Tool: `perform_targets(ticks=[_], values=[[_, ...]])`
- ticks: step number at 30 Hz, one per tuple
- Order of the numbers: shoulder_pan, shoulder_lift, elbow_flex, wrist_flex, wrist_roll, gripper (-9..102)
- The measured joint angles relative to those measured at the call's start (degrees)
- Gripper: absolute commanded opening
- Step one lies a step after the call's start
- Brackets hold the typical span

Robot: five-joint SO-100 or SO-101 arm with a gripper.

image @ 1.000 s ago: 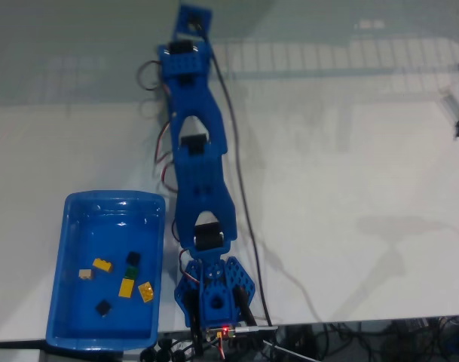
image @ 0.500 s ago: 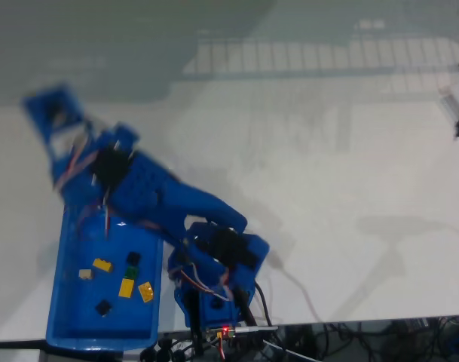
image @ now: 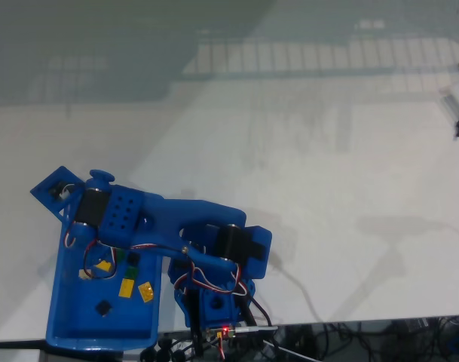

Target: Pick up all the lego then put into the bin

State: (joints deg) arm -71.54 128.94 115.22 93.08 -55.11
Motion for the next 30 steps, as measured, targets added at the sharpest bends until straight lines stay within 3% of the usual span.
perform_targets(ticks=[6,9,11,17,24,30], values=[[5.62,2.02,-1.05,-1.41,0.00,32],[13.80,5.89,-2.37,-5.36,-0.18,16],[21.88,9.23,-2.37,-10.99,0.35,1],[49.48,18.90,5.45,-35.95,13.80,0],[63.19,33.40,29.18,-40.61,-5.01,0],[68.73,50.27,52.73,-39.90,-19.25,0]])
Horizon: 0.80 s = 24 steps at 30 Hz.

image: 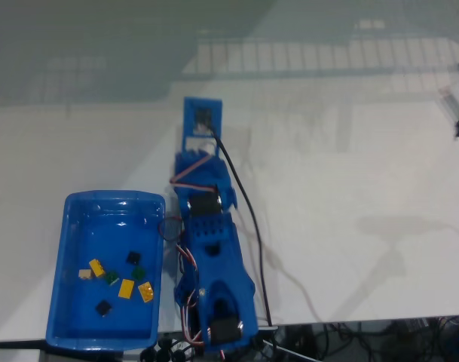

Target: Pick up all the lego then put into the bin

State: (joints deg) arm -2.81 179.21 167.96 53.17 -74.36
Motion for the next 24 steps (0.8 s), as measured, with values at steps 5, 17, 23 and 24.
perform_targets(ticks=[5,17,23,24], values=[[3.25,6.86,7.47,4.31,-9.40,0],[3.60,10.28,7.65,17.40,-16.00,0],[3.87,10.28,7.65,21.45,-18.63,0],[3.96,10.28,7.65,21.80,-18.90,0]])
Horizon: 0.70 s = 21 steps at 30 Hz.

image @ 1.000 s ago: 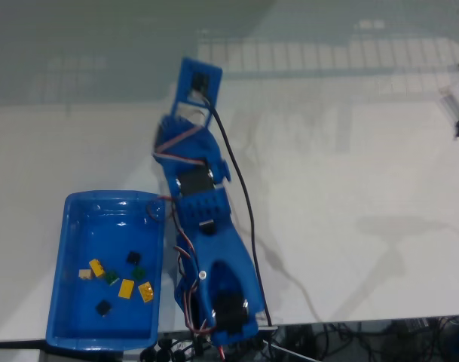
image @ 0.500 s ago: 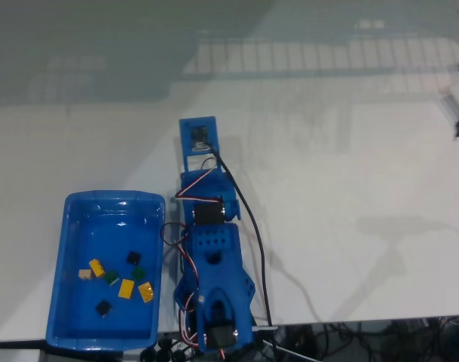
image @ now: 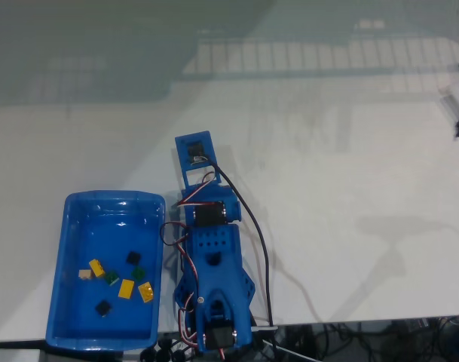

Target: Pick up all the lego then put into the bin

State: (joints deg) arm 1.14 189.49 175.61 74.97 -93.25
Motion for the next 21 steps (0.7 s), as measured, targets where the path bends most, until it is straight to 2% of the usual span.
perform_targets(ticks=[21], values=[[0.97,0.00,0.00,1.14,-1.58,0]])
